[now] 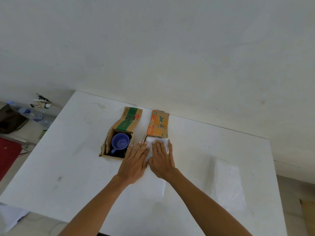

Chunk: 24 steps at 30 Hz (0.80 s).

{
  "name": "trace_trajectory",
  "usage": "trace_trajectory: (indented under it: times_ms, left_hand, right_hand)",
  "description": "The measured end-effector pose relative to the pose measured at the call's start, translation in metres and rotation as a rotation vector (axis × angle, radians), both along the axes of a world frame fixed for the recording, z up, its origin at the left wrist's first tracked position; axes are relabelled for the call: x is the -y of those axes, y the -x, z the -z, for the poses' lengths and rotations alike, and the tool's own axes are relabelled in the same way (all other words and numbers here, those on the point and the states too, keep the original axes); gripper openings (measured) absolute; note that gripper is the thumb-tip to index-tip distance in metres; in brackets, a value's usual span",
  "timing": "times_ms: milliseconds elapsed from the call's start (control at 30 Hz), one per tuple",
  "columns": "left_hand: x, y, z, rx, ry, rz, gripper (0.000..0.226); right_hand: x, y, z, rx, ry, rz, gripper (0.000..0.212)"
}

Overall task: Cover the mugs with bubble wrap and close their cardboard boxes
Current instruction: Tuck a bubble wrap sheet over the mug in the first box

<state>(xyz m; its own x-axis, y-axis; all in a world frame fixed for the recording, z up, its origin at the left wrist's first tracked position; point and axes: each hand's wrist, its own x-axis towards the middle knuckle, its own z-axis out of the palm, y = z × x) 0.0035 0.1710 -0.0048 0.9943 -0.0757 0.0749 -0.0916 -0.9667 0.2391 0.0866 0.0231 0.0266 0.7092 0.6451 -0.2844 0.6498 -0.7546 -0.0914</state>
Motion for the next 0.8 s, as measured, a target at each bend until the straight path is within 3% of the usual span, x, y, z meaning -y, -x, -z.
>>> trace_trajectory:
  times_ms: [133,267,367,500,567,667,800]
  left_hand:
    - [0.000,-0.002,0.000,-0.022,0.005,-0.016,0.055]
    - [0.003,-0.004,-0.004,-0.045,0.038,-0.026,0.056]
    - [0.001,-0.012,-0.012,-0.048,0.055,-0.024,0.058]
    - [-0.012,-0.024,-0.022,-0.109,0.018,0.050,0.058]
    - [-0.013,-0.024,-0.019,-0.145,-0.060,0.120,0.056]
    - [-0.010,-0.022,-0.011,-0.175,-0.115,0.115,0.061]
    - [-0.007,-0.020,-0.007,-0.203,-0.077,0.034,0.075]
  right_hand:
    - [-0.008,-0.011,-0.014,0.048,-0.075,0.017,0.071]
    - [-0.016,-0.027,-0.021,0.053,-0.043,0.039,0.042]
    - [-0.023,-0.038,-0.023,0.008,-0.015,0.083,0.044]
    - [-0.024,-0.042,-0.012,-0.203,0.038,0.181,0.048]
    - [-0.014,-0.029,0.001,-0.118,0.034,0.122,0.043]
    - [-0.006,-0.019,0.013,-0.011,-0.162,0.147,0.046]
    - [0.008,-0.021,0.011,-0.005,-0.511,0.194,0.033]
